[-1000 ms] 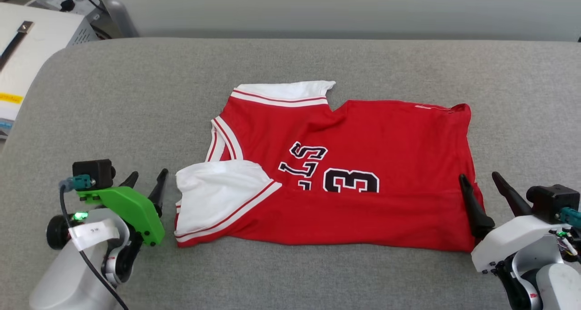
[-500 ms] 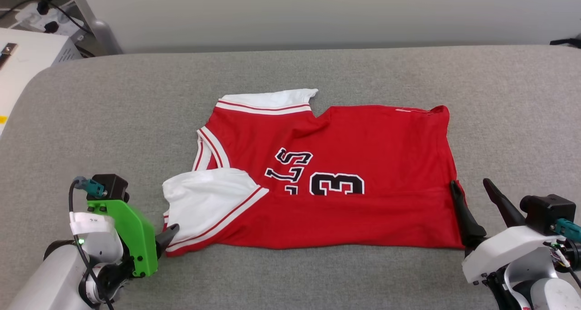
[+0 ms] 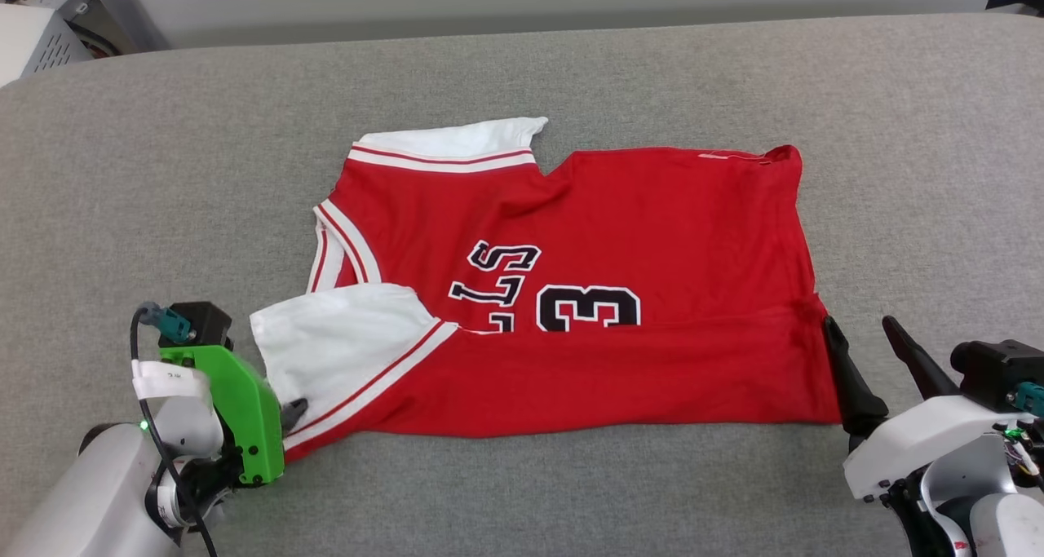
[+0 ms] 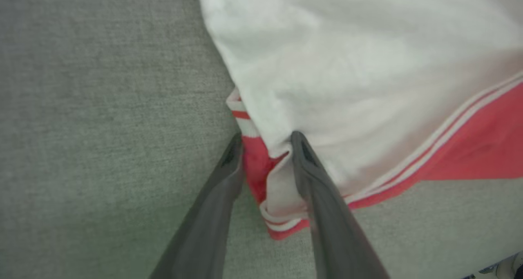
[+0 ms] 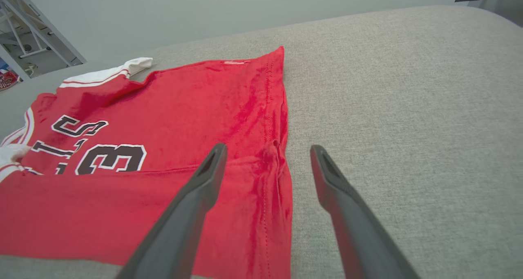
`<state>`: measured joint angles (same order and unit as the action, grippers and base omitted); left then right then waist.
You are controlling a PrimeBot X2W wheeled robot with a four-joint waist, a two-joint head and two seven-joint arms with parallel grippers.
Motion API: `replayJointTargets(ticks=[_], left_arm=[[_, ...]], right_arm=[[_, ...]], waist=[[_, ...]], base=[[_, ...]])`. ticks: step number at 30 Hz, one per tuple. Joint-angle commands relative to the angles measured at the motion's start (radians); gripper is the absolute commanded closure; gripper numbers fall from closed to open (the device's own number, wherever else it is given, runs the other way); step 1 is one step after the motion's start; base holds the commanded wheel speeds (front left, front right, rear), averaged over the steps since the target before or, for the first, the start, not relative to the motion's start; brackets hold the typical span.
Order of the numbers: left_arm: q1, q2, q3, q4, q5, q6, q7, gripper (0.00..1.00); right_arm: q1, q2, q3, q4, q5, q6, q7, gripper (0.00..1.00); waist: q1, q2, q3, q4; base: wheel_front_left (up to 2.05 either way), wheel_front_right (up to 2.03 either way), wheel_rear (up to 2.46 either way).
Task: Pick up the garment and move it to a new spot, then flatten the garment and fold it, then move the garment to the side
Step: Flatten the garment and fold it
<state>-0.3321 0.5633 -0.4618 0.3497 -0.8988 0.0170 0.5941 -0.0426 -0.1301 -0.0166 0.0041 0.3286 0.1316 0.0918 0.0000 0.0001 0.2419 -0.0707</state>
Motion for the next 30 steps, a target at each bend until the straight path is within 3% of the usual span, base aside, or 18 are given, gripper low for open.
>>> replayJointTargets(ticks=[1, 7, 10, 15, 25, 26, 27, 30], left_arm=[[0.034, -0.069, -0.048, 0.035, 0.0, -0.013, 0.001, 1.0], [0.041, -0.053, -0.035, 0.009, 0.028, -0.003, -0.065, 1.0], [0.05, -0.017, -0.012, -0.065, 0.051, 0.02, -0.109, 1.0], [0.055, 0.011, 0.005, -0.171, 0.067, 0.058, -0.115, 1.0], [0.062, 0.028, 0.014, -0.29, 0.082, 0.108, -0.108, 1.0], [0.063, 0.025, 0.014, -0.295, 0.082, 0.11, -0.112, 1.0], [0.064, 0.023, 0.014, -0.298, 0.082, 0.111, -0.115, 1.0], [0.067, 0.017, 0.015, -0.306, 0.089, 0.111, -0.14, 1.0]], right_arm=[[-0.014, -0.003, -0.011, 0.006, 0.005, -0.001, 0.012, 0.0], [-0.011, -0.025, -0.047, 0.025, 0.029, -0.001, 0.102, 0.0], [-0.016, -0.048, -0.06, 0.044, 0.061, -0.001, 0.27, 0.0], [-0.038, -0.075, -0.042, 0.063, 0.098, -0.001, 0.425, 0.0], [-0.116, -0.09, 0.056, 0.167, 0.151, -0.001, 0.6, 0.0], [-0.117, -0.09, 0.069, 0.179, 0.159, -0.001, 0.625, 0.72], [-0.119, -0.091, 0.076, 0.184, 0.166, -0.001, 0.638, 0.98], [-0.13, -0.096, 0.083, 0.188, 0.184, -0.001, 0.662, 1.0]], waist=[[0.0, -0.0001, -0.004, 0.002], [0.0, -0.0001, -0.03, 0.015], [0.0, -0.0001, -0.039, 0.03], [0.0, -0.0001, -0.017, 0.049], [0.0, -0.0001, 0.047, 0.06], [0.0, -0.0001, 0.049, 0.061], [0.0, -0.0001, 0.051, 0.062], [0.0, -0.0001, 0.051, 0.065]], base=[[0.0, 0.0, 0.0], [0.0, 0.0, 0.0], [0.0, 0.0, 0.0], [0.0, 0.0, 0.0], [0.0, 0.0, 0.0], [0.0, 0.0, 0.0], [0.0, 0.0, 0.0], [0.0, 0.0, 0.0]])
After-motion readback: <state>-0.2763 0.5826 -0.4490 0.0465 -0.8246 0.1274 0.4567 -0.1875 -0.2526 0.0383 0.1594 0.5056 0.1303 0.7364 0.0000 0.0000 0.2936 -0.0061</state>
